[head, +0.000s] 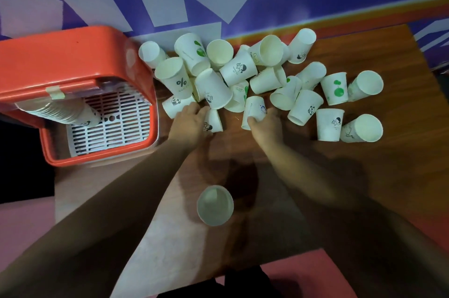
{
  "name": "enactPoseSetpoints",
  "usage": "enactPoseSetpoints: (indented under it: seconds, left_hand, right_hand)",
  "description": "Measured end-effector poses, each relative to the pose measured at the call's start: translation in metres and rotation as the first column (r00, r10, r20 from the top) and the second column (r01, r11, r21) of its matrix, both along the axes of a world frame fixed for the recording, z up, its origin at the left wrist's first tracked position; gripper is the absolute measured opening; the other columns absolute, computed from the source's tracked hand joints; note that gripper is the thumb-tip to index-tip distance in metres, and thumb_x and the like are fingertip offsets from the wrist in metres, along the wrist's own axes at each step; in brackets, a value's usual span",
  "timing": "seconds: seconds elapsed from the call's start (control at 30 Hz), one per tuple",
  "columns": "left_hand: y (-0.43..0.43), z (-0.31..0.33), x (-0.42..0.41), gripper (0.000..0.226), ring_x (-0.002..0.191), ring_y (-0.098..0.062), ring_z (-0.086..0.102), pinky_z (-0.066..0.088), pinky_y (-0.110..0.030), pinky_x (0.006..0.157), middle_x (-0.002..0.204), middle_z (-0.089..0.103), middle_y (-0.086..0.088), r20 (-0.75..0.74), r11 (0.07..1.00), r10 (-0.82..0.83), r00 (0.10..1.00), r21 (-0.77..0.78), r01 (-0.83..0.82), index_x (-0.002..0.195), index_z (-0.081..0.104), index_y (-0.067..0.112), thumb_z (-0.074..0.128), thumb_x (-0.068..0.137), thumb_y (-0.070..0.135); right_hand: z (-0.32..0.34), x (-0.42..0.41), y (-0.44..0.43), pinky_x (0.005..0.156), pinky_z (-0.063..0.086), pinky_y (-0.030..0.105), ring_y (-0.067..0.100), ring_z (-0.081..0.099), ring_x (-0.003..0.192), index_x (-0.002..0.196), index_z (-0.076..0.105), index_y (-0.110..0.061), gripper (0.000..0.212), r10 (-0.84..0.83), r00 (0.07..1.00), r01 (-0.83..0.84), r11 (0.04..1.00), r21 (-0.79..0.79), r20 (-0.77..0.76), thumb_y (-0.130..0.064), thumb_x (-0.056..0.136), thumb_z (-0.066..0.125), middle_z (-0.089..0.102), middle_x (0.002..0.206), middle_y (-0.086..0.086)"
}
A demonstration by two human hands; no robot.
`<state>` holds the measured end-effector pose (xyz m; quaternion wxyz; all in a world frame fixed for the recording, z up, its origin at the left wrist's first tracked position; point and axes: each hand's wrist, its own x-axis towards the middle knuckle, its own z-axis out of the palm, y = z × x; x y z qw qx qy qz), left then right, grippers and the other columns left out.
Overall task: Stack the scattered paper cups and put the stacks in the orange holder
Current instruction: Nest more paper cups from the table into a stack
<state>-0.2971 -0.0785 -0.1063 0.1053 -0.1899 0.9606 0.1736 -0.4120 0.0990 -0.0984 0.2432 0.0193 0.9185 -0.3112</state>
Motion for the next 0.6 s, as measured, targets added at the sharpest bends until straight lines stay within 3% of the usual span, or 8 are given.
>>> enactPoseSetpoints:
  seconds: [0.07,0.17,0.33,0.43,0.6]
  left_hand:
    - [0.001,0.001,0.008,0.076,0.121,-0.033,0.050,0.040,-0.044,0.103,0.133,0.052,-0.012,-0.018,0.996,0.024,1.000,0.085,-0.022,0.142,0.047,0.013,0.080,0.078,0.038]
    - [0.003,0.016,0.025,0.076,0.124,-0.027,0.053,0.043,-0.043,0.106,0.134,0.057,-0.007,-0.046,0.928,0.185,0.982,0.337,-0.159,0.139,0.048,0.015,0.084,0.076,0.036]
    - [0.018,0.077,0.069,0.075,0.119,-0.009,0.060,0.053,-0.031,0.096,0.134,0.057,0.012,-0.086,0.586,0.442,0.893,0.781,-0.215,0.139,0.042,0.039,0.085,0.078,0.035]
    - [0.043,0.113,0.095,0.073,0.123,-0.003,0.056,0.051,-0.018,0.093,0.130,0.054,0.026,-0.125,0.499,0.470,0.874,0.854,-0.146,0.135,0.042,0.047,0.083,0.081,0.022]
    - [0.088,0.139,0.136,0.073,0.120,0.001,0.054,0.045,-0.012,0.094,0.128,0.054,0.013,-0.133,0.443,0.437,0.890,0.893,-0.084,0.141,0.041,0.020,0.078,0.082,-0.003]
  right_hand:
    - [0.003,0.003,0.008,0.073,0.057,0.035,0.026,0.061,0.099,0.127,0.044,-0.010,0.057,-0.015,0.999,0.016,0.998,-0.055,0.030,-0.031,0.080,0.070,0.054,0.124,0.011]
    - [0.014,0.012,0.026,0.059,0.048,0.020,0.018,0.059,0.092,0.126,0.043,-0.011,0.058,-0.003,0.999,0.011,0.989,-0.151,0.051,-0.027,0.079,0.073,0.051,0.122,0.008]
    - [0.038,0.029,0.053,0.054,0.041,0.016,0.018,0.061,0.096,0.127,0.043,-0.017,0.057,-0.034,0.995,0.054,0.974,-0.221,0.093,-0.032,0.080,0.071,0.053,0.123,0.006]
    - [0.052,0.040,0.062,0.055,0.040,0.017,0.018,0.060,0.096,0.127,0.045,-0.016,0.055,0.004,0.996,0.020,0.966,-0.259,0.092,-0.030,0.080,0.071,0.055,0.122,0.006]
    - [0.075,0.058,0.068,0.075,0.056,0.032,0.019,0.061,0.101,0.126,0.047,-0.021,0.057,0.070,0.994,-0.037,0.944,-0.329,0.088,-0.038,0.077,0.069,0.055,0.124,0.005]
